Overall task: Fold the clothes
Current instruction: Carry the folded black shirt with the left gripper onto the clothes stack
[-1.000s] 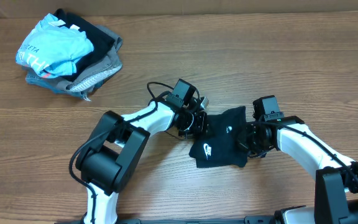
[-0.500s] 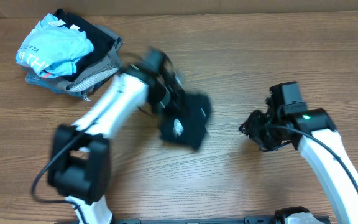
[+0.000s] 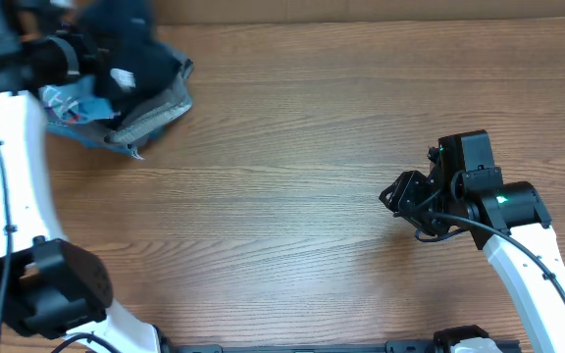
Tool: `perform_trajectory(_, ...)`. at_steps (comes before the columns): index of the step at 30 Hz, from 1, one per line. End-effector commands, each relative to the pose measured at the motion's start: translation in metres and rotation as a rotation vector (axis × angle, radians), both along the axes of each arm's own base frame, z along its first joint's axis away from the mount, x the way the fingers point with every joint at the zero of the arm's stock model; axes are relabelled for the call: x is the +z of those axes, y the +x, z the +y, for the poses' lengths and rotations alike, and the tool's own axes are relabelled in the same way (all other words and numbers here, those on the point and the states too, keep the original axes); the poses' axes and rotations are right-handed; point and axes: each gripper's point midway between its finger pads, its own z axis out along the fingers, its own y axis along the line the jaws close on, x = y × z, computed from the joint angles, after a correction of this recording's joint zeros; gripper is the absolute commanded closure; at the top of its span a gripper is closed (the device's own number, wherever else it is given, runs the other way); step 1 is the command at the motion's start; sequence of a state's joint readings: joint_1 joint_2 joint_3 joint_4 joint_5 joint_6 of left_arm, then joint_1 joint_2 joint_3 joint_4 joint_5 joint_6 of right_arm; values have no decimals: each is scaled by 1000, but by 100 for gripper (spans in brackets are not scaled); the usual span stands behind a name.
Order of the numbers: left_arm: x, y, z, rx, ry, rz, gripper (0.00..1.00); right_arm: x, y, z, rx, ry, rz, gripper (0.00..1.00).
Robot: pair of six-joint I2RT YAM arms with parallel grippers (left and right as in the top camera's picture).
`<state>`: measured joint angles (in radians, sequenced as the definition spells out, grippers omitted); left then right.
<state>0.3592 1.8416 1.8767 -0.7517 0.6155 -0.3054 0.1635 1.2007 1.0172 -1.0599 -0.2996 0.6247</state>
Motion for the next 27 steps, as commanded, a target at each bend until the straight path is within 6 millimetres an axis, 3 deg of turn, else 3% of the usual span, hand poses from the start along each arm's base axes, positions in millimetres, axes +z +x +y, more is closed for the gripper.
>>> perform_trajectory(1, -13, 9, 43, 108, -69, 17, 96, 7, 4, 0, 0, 1, -25, 51)
perform_trajectory(3, -30, 15, 59, 146, -95, 39, 94, 6, 4, -1, -2, -4, -24, 51)
perform_trajectory(5, -60, 20, 74, 179, -131, 94, 49, 5, 1, -1, -1, -5, -15, 51)
perform_trajectory(8, -92, 21, 76, 174, -174, 164, 29, 5, 0, -2, -1, -6, -9, 51)
perform_trajectory(9, -101, 20, 76, 175, -186, 193, 0, 5, 0, -2, -1, -7, -6, 51)
perform_trajectory(11, -120, 7, 82, 198, -186, 270, 0, 4, -3, -2, -1, -8, 5, 51)
perform_trajectory(15, -120, -17, 111, 312, -135, 335, 0, 2, -8, -3, -1, -12, 28, 51)
perform_trajectory(21, -70, -40, 135, 372, -113, 243, 0, 2, -7, -3, -1, -11, 22, 51)
perform_trajectory(27, -10, -59, 129, 332, 10, 127, 0, 3, -6, -3, 4, -12, 17, 51)
